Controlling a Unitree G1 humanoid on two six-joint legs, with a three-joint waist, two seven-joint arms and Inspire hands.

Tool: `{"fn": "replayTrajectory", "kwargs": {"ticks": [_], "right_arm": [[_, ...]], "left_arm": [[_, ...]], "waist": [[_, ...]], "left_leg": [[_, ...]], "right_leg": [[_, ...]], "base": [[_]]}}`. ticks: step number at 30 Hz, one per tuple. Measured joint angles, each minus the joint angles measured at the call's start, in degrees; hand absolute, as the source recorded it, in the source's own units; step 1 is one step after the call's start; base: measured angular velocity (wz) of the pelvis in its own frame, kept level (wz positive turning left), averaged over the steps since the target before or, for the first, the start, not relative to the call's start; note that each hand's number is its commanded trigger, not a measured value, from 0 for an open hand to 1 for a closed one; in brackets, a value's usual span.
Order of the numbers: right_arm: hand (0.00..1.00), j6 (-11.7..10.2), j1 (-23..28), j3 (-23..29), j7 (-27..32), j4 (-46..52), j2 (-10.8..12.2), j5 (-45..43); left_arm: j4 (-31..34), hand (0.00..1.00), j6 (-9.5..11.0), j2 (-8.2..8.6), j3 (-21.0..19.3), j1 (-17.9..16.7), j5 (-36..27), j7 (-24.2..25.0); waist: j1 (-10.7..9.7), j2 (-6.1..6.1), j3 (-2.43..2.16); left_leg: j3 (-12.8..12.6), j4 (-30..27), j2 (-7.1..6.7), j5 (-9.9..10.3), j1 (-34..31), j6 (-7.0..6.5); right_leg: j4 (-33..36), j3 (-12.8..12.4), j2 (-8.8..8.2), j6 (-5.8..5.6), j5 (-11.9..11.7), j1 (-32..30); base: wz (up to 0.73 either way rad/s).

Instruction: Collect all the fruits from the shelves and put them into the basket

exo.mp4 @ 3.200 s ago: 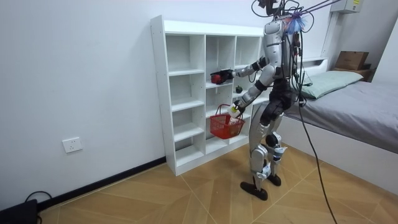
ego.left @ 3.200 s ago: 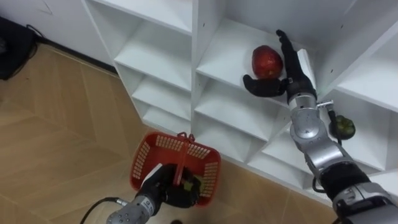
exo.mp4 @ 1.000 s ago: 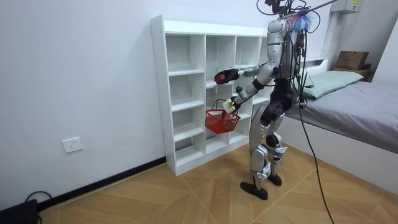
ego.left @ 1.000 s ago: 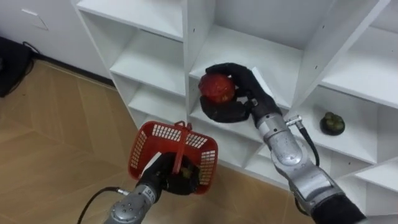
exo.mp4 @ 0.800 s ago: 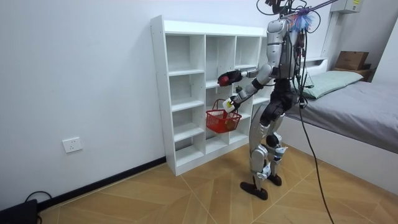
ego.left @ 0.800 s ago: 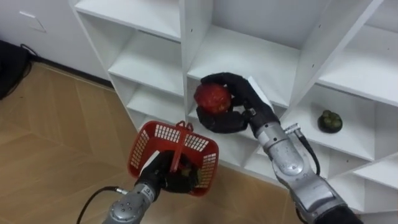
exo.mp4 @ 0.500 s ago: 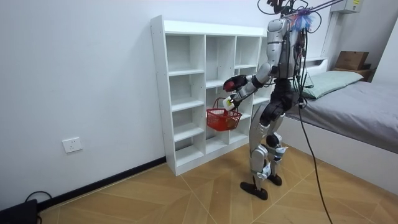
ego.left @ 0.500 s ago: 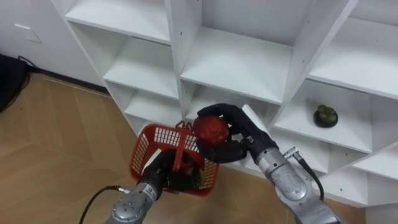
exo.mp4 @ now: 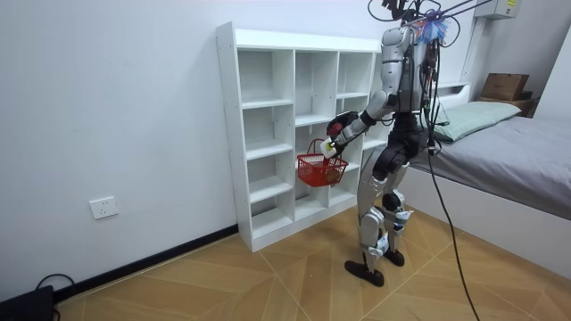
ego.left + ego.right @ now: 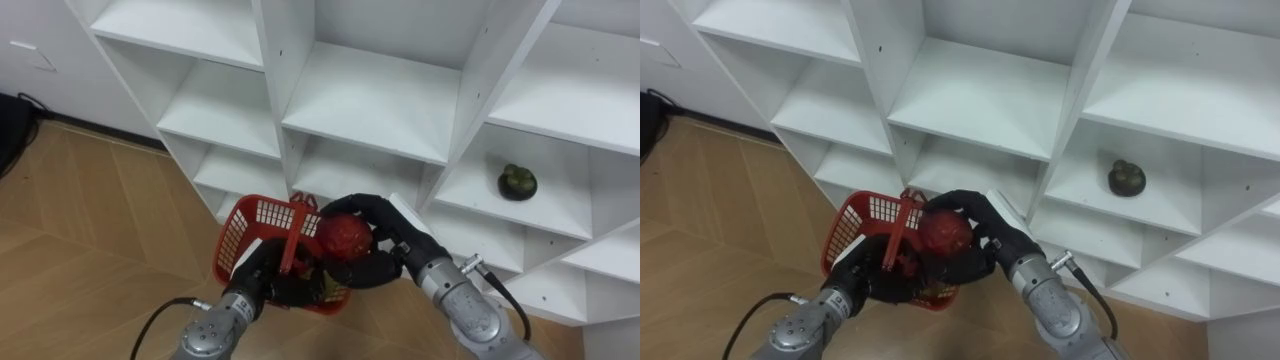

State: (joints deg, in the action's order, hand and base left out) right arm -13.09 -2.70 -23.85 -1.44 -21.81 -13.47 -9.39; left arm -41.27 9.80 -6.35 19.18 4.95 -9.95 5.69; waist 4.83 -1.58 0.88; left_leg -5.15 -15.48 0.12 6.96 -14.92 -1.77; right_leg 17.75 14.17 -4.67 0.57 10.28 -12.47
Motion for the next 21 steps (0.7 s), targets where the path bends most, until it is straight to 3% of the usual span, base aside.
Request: {"fn": "replayTrajectory", "kwargs": {"ticks": [7, 14, 21], "right_arm": [[1.0, 0.0, -0.01, 0.54, 0.0, -0.15, -0.07, -2.48], [1.0, -0.09, -0.01, 0.69, 0.02, -0.85, 0.07, -1.89], [1.0, -0.78, -0.01, 0.93, 0.03, -0.85, 0.22, 1.09]], "left_arm": [[2.42, 1.0, 1.57, 0.04, -0.03, -0.01, -2.01, 0.18], [2.42, 1.0, 1.6, -0.14, 0.18, -0.5, -7.25, 1.71], [4.28, 1.0, 1.6, -1.55, 0.05, -0.73, -8.65, 4.61]], "waist": [[-0.03, -0.13, 0.06], [-0.55, -0.24, 0.14], [-1.35, -0.23, 0.13]], "left_leg": [[0.2, 0.03, 0.03, 0.02, -0.35, 0.03], [0.44, 0.08, 0.04, 0.03, -0.35, 0.04], [0.54, 0.08, 0.13, 0.07, -0.34, 0.11]], "right_leg": [[-0.22, 0.11, -0.02, 0.03, -0.02, -0.17], [-0.48, 0.12, -0.2, 0.04, -0.04, -0.13], [-1.12, 0.27, -0.11, 0.09, -0.21, 0.16]], "base": [[0.0], [0.0], [0.0]]}}
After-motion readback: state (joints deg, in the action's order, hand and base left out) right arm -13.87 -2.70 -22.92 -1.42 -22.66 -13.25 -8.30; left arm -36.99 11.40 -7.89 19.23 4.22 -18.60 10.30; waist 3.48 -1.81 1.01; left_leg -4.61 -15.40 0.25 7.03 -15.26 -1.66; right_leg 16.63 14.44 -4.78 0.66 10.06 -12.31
